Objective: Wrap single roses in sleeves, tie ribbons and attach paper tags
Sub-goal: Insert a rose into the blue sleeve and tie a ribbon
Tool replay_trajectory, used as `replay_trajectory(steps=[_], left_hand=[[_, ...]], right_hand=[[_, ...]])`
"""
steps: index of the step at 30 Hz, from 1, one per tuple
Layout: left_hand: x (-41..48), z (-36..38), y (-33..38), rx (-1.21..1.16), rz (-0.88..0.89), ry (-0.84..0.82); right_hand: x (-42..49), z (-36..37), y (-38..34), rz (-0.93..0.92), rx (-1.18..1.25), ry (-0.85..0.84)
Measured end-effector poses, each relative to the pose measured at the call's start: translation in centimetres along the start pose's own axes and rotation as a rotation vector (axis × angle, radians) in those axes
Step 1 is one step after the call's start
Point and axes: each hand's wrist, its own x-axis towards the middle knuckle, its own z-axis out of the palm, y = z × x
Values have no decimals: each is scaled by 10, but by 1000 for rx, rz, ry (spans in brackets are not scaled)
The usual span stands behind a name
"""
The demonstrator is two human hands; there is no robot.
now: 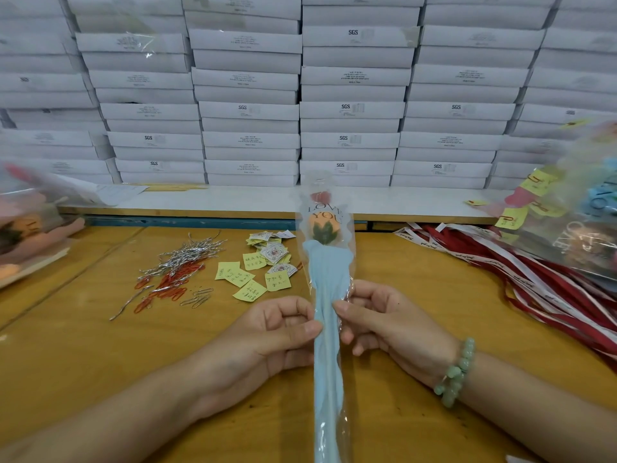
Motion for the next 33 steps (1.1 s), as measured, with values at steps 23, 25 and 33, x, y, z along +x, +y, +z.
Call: replay_trajectory(steps=[23, 25, 33], left_hand=[[0, 0, 3, 168, -58, -72], [0, -1, 2, 158, -42, -83], [-1, -3, 0, 137, -6, -119]], right_hand=[[-1, -1, -1, 8, -37, 5], [-1, -3, -1, 13, -23, -12], [-3, -11, -7, 62, 17, -155]])
